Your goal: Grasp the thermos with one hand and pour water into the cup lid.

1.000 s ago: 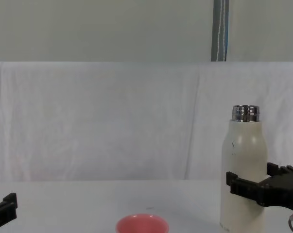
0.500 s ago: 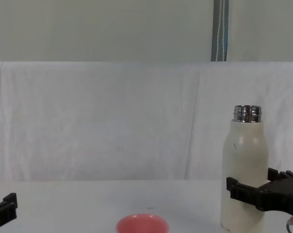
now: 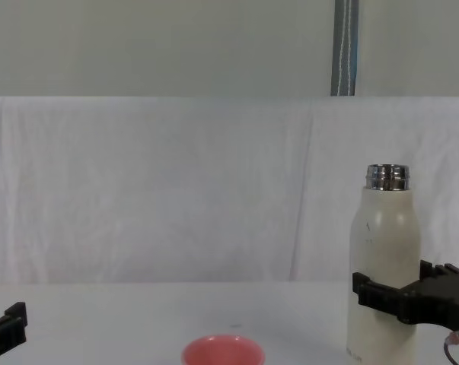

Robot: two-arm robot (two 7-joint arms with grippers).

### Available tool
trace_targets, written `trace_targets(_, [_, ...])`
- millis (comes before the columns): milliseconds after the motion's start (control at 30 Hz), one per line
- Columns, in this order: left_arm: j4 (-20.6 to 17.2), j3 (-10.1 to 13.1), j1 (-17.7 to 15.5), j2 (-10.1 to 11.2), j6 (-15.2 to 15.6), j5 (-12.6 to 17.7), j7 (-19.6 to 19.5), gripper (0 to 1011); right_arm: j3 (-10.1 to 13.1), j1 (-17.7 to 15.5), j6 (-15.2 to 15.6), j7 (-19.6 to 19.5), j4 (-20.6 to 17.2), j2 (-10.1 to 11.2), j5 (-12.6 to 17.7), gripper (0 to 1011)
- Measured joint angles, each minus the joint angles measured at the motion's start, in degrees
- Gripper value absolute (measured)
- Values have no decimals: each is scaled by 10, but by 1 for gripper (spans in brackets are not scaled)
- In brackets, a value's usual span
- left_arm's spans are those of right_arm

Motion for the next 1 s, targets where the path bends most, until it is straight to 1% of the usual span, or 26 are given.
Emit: trace_targets(1000, [0,0,0,0,0,0,0,1001,0,10,2,1,16,-11,15,1003])
